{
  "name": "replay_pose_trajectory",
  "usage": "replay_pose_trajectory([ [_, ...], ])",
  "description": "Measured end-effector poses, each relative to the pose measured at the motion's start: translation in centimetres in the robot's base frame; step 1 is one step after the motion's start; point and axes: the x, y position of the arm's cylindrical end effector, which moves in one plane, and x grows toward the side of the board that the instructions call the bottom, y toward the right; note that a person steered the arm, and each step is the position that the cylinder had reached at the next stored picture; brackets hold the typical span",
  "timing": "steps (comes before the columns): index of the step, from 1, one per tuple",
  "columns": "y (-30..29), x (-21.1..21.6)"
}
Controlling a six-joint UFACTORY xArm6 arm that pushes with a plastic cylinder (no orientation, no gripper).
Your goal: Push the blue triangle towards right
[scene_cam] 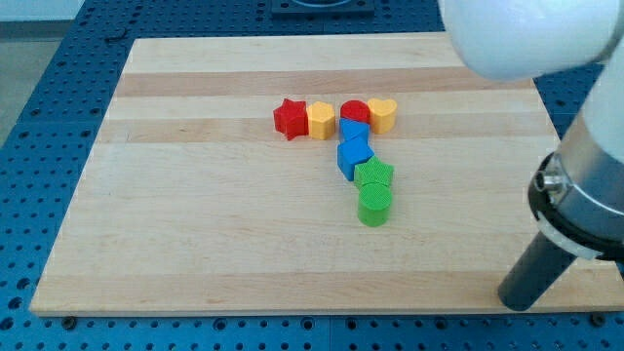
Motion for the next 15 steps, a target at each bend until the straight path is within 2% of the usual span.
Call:
replay_pose_trajectory([
  [2, 0.6, 0.0],
  [3, -2.3, -0.7],
  [6, -24.8, -0.6],
  [7, -31.1, -3.7],
  [8, -33.3, -7.3],
  [10, -33.6, -8.0],
  [11, -36.3, -11.5],
  [13, -37.0, -13.0],
  [15, -36.5, -16.9],
])
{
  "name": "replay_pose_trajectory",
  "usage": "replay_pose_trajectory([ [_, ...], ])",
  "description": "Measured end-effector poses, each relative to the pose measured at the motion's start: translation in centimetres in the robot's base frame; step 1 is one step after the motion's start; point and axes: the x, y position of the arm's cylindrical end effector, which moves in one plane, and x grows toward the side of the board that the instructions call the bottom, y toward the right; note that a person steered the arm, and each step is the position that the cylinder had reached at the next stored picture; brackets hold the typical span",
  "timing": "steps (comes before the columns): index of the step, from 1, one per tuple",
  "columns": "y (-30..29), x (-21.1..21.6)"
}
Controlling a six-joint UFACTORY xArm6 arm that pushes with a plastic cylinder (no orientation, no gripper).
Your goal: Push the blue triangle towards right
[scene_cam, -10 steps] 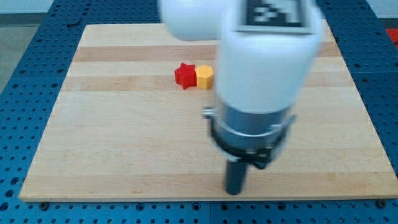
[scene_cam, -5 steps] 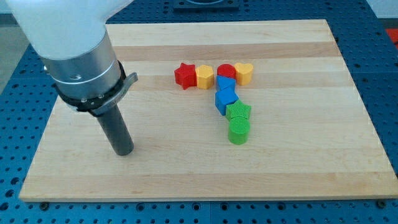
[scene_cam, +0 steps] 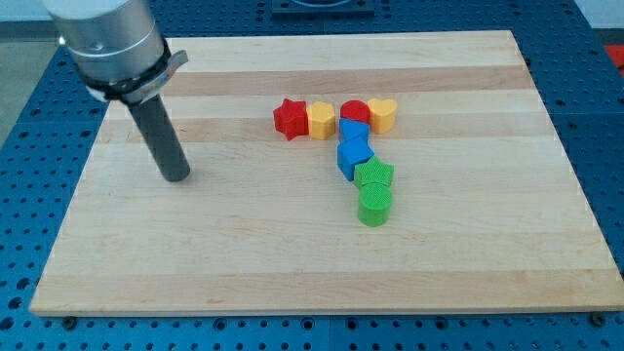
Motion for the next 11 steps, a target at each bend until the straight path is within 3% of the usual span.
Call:
replay_pose_trajectory([
  [2, 8.7, -4.1],
  [4, 13.3, -2.9],
  [6, 17.2, -4.3],
  [10, 30.6, -3.5],
  [11, 31.1, -3.1],
])
